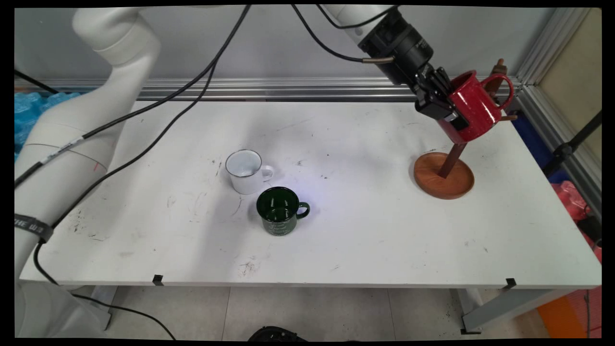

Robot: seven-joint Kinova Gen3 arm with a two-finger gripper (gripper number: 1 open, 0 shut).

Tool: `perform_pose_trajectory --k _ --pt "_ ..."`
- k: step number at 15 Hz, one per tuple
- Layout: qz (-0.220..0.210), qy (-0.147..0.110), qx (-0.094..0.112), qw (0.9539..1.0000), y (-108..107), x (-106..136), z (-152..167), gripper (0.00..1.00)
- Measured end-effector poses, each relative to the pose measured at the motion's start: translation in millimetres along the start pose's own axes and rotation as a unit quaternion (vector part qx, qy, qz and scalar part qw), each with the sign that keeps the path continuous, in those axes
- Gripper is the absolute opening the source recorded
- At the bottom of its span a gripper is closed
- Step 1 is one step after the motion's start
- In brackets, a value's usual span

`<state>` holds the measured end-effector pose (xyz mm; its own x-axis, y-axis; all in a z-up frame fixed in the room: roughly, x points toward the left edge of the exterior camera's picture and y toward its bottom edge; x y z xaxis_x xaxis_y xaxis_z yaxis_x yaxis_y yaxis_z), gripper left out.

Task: Place the picked object on the table

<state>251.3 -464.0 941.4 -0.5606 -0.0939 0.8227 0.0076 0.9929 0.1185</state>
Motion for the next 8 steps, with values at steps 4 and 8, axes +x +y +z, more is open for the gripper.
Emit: perform_pose_trajectory --k 4,8 --pt "-0.013 -0.004 0.005 0.9999 19.1 1.0 -10.8 0.00" --pt "-0.029 -0.013 0.010 0.9994 46.2 -2.1 -20.6 0.00"
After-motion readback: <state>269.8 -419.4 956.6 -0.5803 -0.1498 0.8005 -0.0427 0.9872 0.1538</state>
